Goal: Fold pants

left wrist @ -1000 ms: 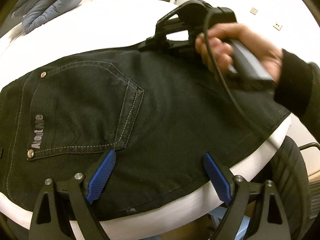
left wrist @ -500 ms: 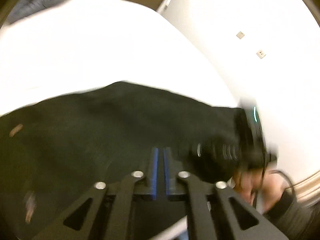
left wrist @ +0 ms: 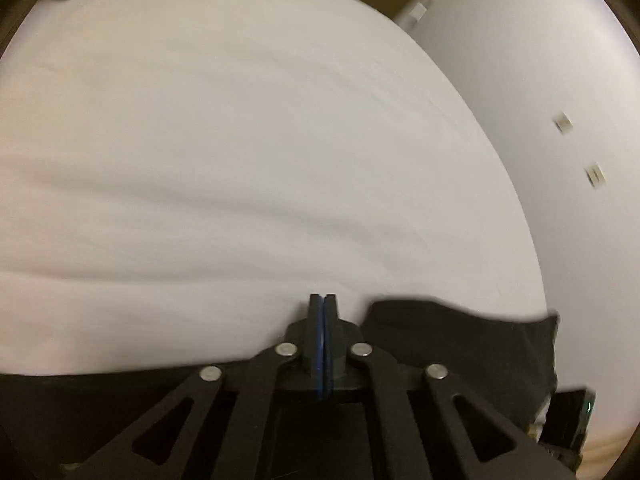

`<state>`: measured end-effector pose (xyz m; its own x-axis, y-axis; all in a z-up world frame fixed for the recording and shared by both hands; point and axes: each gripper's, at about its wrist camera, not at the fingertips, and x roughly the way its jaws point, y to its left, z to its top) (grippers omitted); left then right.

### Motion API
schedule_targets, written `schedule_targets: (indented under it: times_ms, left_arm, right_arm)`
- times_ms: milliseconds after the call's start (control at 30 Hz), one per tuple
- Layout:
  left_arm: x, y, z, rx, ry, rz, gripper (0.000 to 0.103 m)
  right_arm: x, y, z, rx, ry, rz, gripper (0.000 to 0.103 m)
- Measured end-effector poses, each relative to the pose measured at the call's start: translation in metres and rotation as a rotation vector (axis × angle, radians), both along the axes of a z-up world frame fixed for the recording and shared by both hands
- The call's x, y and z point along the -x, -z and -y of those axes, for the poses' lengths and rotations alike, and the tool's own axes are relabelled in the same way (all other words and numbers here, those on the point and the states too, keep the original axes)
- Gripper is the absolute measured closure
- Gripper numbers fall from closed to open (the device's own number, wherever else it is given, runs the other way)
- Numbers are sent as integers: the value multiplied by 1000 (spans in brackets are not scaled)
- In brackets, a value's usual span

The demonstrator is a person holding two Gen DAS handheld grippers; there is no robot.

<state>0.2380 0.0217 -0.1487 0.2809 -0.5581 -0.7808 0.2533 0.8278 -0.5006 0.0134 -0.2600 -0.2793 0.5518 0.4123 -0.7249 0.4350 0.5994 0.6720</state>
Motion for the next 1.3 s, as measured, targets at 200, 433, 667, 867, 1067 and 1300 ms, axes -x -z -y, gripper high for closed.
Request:
schedule_targets:
  times_ms: [200,433,667,867,1067,1300]
  left_arm:
    - [65,-25,72,54,323,49,103]
    - [32,44,66,66,193,-65,98]
    - [51,-11,5,80,150,46,102]
    - [85,54,-45,-9,46,-23,98]
    - [72,36,-102,-43,-104,61,98]
    - [128,7,-150,-50,-138,116,97]
  right_arm:
    - [10,-9,11,15,-21,0,103]
    - [-3,-14,2,26,-17,-15,103]
    - [-20,-26,-20,70,-11,-15,103]
    - [-19,-25,-24,66,-24,-4,103]
    - [-14,-30,-29,104,-27,-24,103]
    - [-3,-42,-35,133,-44,-31,103]
